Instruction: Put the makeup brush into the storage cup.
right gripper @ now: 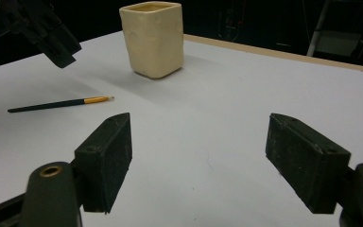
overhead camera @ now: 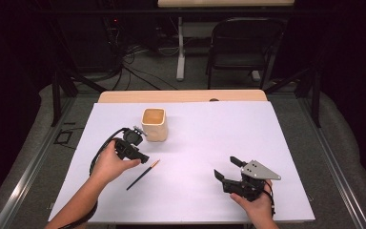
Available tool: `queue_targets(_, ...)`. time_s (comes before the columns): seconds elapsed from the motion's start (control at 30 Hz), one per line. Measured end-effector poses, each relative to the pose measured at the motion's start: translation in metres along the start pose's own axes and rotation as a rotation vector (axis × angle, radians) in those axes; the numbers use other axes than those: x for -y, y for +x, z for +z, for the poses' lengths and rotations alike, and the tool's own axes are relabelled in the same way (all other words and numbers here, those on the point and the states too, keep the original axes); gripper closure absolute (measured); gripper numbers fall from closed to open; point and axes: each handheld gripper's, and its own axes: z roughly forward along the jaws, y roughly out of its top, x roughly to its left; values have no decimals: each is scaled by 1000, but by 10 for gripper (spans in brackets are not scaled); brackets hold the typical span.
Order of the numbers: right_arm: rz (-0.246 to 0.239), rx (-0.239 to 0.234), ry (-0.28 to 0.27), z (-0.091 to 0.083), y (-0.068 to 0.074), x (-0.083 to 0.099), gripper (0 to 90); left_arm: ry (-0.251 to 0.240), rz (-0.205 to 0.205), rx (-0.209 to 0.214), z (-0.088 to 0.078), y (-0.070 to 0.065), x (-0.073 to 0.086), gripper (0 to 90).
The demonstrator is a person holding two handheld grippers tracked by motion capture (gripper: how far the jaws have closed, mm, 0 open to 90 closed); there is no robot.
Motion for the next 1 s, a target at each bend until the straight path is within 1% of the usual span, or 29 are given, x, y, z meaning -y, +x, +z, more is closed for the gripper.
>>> queue_targets(0.03,2,-1,-4,1,0,0,234,12,8,-5,1,0,-1,458)
queue_targets(0.1,0,-1,-1,1,0,0,234,23,12,-9,3,-2,-3,457)
queue_targets(0.23,1,-1,-1,1,0,1,234,58,10,-8,8,-4,-7,459)
queue_targets(0.27,3,-1,-1,1,0,1,234,78,8,-9,10,-5,-8,462)
queue_targets(0.3,3,-1,-1,1,0,1,234,78,8,-9,10,-5,-8,476)
queue_targets(0.5,6,0,-5,0,0,0,238,130,1,-10,15,-11,-14,499)
queue_targets(0.8,8,-6,-5,1,0,1,239,178,10,-20,23,-16,-20,519)
queue_targets(1.0,7,-8,0,1,0,1,239,194,14,-19,27,-19,-22,530)
